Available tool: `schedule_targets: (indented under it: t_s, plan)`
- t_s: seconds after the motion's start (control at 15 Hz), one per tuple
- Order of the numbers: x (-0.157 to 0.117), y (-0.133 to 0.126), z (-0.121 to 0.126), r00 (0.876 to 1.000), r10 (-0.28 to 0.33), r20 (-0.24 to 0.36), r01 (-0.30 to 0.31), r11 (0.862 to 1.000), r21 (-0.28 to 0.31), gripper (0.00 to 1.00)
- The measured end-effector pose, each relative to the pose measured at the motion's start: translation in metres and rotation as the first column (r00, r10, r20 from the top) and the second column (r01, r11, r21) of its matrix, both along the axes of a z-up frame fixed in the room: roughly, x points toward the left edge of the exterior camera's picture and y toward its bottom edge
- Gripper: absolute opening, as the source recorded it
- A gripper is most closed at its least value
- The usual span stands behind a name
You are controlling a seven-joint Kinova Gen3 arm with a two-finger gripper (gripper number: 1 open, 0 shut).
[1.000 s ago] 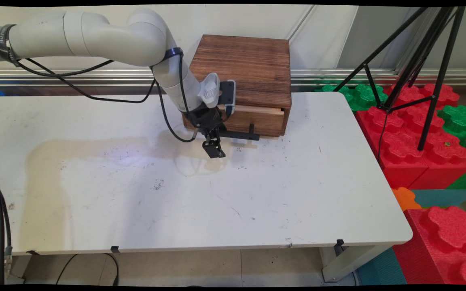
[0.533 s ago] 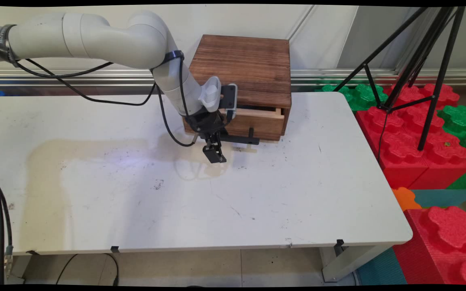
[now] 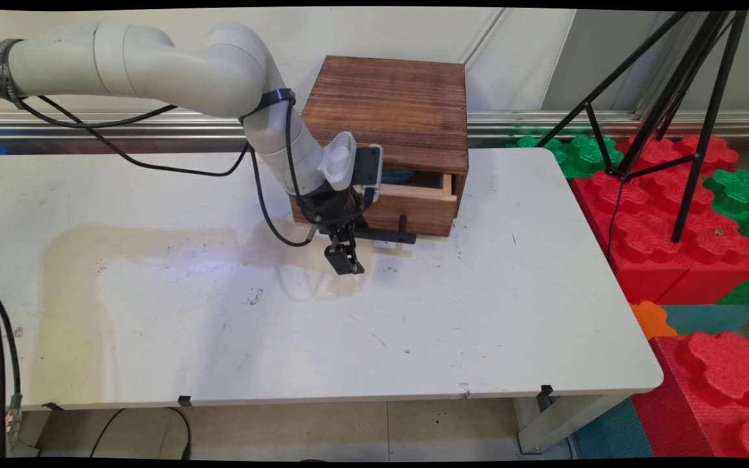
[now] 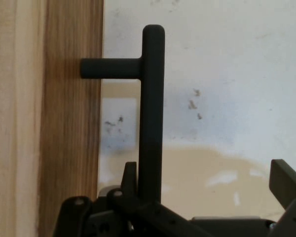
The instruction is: Open the drawer
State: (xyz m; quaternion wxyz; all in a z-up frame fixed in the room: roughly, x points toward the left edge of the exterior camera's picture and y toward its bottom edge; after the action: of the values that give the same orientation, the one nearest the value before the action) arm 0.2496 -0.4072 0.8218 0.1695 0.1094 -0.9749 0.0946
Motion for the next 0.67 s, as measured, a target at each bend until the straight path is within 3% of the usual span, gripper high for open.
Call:
schedule_targets:
  t_s: [0.67]
  plan:
    - [-0.008,0.027,0.0,1.0,-0.026,-0.015,0.027,0.999,0.035,1.0]
